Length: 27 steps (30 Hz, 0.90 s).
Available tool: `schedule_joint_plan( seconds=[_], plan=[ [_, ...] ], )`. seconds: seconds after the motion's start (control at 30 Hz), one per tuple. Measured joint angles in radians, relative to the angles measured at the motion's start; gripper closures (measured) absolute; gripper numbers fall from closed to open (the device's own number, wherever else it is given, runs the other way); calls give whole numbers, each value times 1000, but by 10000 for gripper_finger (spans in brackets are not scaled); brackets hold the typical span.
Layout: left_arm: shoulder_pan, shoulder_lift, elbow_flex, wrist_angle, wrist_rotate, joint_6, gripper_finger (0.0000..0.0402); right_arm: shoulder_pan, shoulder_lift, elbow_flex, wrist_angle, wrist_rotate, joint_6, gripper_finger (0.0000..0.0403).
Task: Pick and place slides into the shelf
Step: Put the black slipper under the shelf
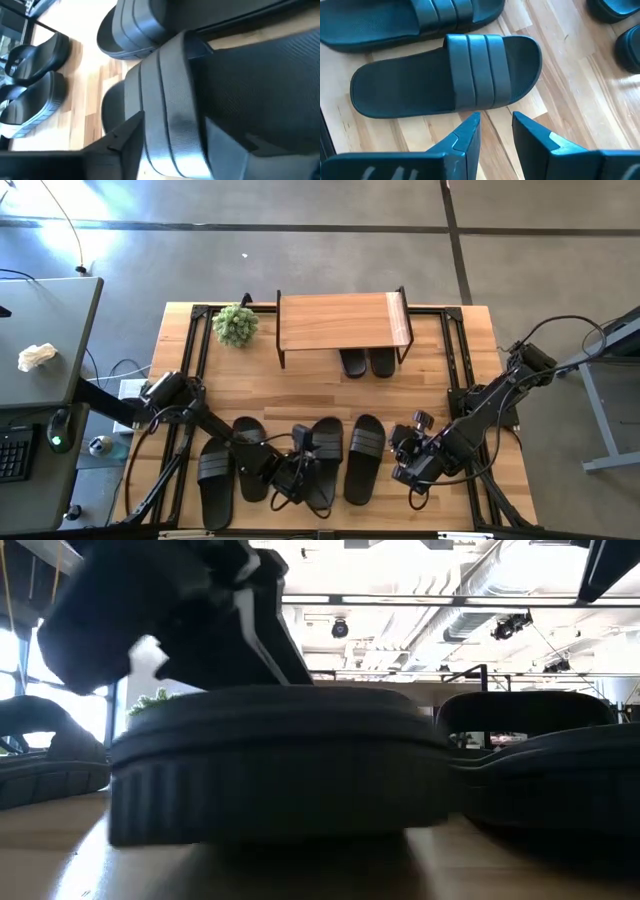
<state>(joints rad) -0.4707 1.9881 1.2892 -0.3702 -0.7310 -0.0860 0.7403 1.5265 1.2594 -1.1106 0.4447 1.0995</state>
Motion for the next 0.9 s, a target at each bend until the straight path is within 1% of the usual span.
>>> schedule_joint_plan(
  seconds=[0.2,0.3,0.37,0.43,0.5,0.7,0.8,0.9],
  plan=[
    [54,0,0,-1,81,-17,316,0,0,0,1,16,0,299],
    [69,0,0,0,84,-48,362,0,0,0,1,27,0,299],
    [72,0,0,-2,64,-49,388,0,0,0,1,36,1,299],
    [71,0,10,-21,40,-49,391,0,0,0,1,46,1,299],
    [69,0,42,-92,11,-50,383,0,0,0,1,55,1,299],
    [74,1,222,-486,-66,-63,395,0,0,0,1,79,0,299],
    [86,0,304,-633,-124,-79,388,0,0,0,0,79,3,299],
    [109,0,350,-740,-139,-79,395,0,0,0,0,79,39,300]
  ],
)
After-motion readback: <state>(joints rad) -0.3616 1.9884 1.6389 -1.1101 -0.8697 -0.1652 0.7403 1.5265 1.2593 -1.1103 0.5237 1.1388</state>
